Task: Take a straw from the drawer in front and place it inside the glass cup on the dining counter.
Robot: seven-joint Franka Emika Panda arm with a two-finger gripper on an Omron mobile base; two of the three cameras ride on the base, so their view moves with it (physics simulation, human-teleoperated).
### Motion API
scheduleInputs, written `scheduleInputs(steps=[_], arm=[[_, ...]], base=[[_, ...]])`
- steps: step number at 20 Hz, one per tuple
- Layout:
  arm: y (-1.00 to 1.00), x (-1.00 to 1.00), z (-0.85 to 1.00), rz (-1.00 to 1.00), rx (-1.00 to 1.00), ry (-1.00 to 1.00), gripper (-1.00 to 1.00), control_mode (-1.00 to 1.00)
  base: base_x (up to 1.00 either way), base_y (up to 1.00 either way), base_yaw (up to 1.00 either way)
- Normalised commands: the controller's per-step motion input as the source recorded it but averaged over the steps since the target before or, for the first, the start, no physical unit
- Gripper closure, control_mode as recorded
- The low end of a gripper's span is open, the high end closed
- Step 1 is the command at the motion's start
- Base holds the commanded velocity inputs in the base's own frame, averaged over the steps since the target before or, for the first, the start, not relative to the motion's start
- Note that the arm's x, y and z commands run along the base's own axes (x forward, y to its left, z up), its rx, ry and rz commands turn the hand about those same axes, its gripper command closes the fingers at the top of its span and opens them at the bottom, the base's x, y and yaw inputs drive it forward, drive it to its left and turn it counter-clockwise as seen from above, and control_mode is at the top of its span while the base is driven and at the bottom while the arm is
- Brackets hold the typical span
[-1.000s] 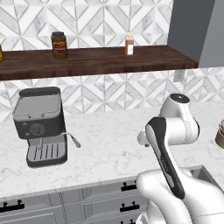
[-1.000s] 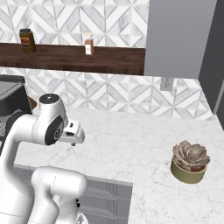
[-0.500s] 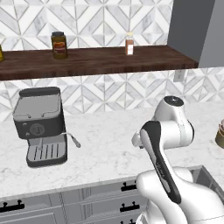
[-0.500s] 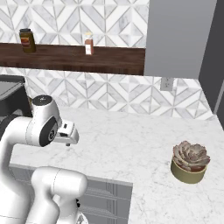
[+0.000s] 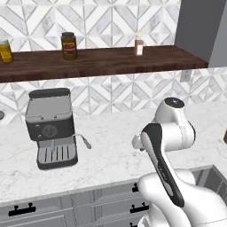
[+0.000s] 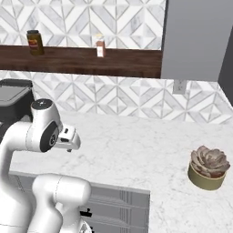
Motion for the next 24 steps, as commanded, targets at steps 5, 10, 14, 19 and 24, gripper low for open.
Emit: scheduleInputs(steps=[5,10,14,19,24], arm=[[0.00,0.00,0.00,0.00,0.00,0.00,-1.00,1.00],[0.00,0.00,0.00,0.00,0.00,0.00,-1.00,1.00],[0.00,0.00,0.00,0.00,0.00,0.00,-1.00,1.00],[0.00,0.00,0.00,0.00,0.00,0.00,-1.00,1.00],[0.00,0.00,0.00,0.00,0.00,0.00,-1.00,1.00]], base=[[-0.42,0.25,-0.15],[-0.50,0.30,-0.21],[-0.41,0.51,-0.23],[-0.44,0.50,-0.25],[-0.53,0.40,-0.29]])
